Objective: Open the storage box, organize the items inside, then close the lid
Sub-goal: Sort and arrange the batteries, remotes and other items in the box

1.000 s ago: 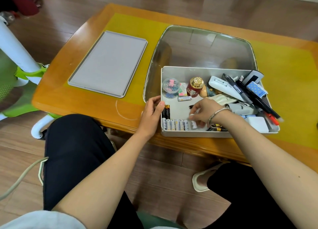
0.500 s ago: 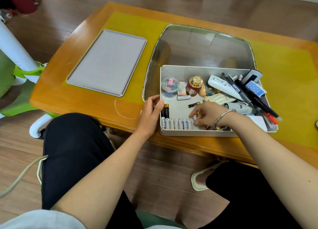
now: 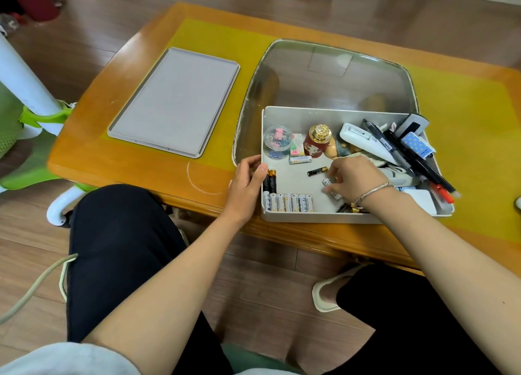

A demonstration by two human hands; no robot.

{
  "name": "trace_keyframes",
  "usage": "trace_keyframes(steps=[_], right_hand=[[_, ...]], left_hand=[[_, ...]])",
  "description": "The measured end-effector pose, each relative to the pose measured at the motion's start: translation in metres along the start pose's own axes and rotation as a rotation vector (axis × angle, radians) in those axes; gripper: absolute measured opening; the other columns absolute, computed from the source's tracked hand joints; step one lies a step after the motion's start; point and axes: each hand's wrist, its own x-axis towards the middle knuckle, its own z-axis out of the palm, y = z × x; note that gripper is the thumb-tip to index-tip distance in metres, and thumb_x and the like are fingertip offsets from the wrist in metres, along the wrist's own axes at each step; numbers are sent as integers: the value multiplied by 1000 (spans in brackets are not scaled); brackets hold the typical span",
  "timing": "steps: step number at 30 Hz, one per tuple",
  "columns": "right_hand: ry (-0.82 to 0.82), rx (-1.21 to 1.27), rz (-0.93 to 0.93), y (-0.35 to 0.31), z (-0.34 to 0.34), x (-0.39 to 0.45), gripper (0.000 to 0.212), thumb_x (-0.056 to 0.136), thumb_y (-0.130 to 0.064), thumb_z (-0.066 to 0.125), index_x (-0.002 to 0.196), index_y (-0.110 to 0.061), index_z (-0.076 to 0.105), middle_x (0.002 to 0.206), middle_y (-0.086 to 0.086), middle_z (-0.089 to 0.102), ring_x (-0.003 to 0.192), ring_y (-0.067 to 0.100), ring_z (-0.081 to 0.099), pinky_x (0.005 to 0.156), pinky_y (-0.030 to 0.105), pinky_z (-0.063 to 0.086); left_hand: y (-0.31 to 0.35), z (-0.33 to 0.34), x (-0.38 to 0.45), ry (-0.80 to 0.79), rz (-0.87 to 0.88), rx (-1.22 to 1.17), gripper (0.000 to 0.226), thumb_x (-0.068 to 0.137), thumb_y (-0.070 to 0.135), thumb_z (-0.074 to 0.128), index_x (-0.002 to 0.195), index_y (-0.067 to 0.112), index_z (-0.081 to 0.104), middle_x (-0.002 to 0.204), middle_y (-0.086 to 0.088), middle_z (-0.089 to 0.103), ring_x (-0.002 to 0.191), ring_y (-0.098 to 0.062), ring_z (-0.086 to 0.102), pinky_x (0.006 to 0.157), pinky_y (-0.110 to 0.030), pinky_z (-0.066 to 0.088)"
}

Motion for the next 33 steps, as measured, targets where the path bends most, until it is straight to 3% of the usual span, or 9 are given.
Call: trace_keyframes(steps=[6, 11, 16, 24, 27, 31, 33], right_hand=[[18, -80, 23, -8, 2, 1, 33, 76, -38, 74, 93, -11, 65, 95, 13, 65, 95, 32, 58, 74, 32, 46], [102, -178, 74, -9, -4, 1, 33, 87, -19, 58, 119, -10, 57, 99, 18, 63, 95, 36, 58, 76, 36, 47], [-2, -269, 113, -9, 4, -2, 22, 88, -3, 47, 107, -5, 58, 108, 17, 60, 101, 35, 57, 70, 33, 40], [16, -164, 28, -12, 10, -5, 20, 84, -5, 52, 104, -6, 51, 98, 19, 60, 91, 38, 59, 66, 35, 41], [8, -30, -42, -12, 7, -5, 32, 82, -14, 57, 113, -18, 54, 90, 11, 62, 83, 30, 58, 63, 28, 39], [-48, 178, -112, -20, 2, -4, 25, 81, -18, 62, 104, -26, 68, 69, -8, 55, 61, 5, 49, 67, 21, 39], [-116, 128, -136, -21, 2, -3, 23, 81, -19, 62, 102, -26, 68, 74, -6, 54, 68, 10, 51, 68, 21, 40]], left_hand=[[0, 1, 0, -8, -12, -3, 84, 71, 74, 42, 133, 18, 45, 129, -2, 57, 121, -21, 53, 102, -52, 41], [0, 0, 0, -3, 2, -3, 82, 71, 73, 42, 131, 18, 46, 127, -2, 58, 118, -19, 54, 101, -51, 43], [-2, 0, 1, -4, 5, -4, 81, 72, 72, 42, 131, 17, 46, 128, -2, 58, 119, -19, 54, 102, -52, 42], [-5, 0, 3, -5, 20, -2, 79, 74, 71, 42, 131, 18, 47, 128, -1, 57, 119, -16, 54, 101, -50, 43], [-6, -1, 4, -3, 26, 9, 78, 75, 71, 41, 131, 18, 47, 129, -1, 56, 120, -17, 53, 102, -50, 41], [-7, 0, 5, 1, 28, 9, 77, 75, 72, 42, 131, 19, 47, 129, -1, 56, 119, -17, 53, 102, -50, 43], [-8, 0, 5, -4, 25, 6, 78, 75, 72, 42, 132, 18, 46, 129, -1, 56, 119, -17, 53, 102, -50, 42]])
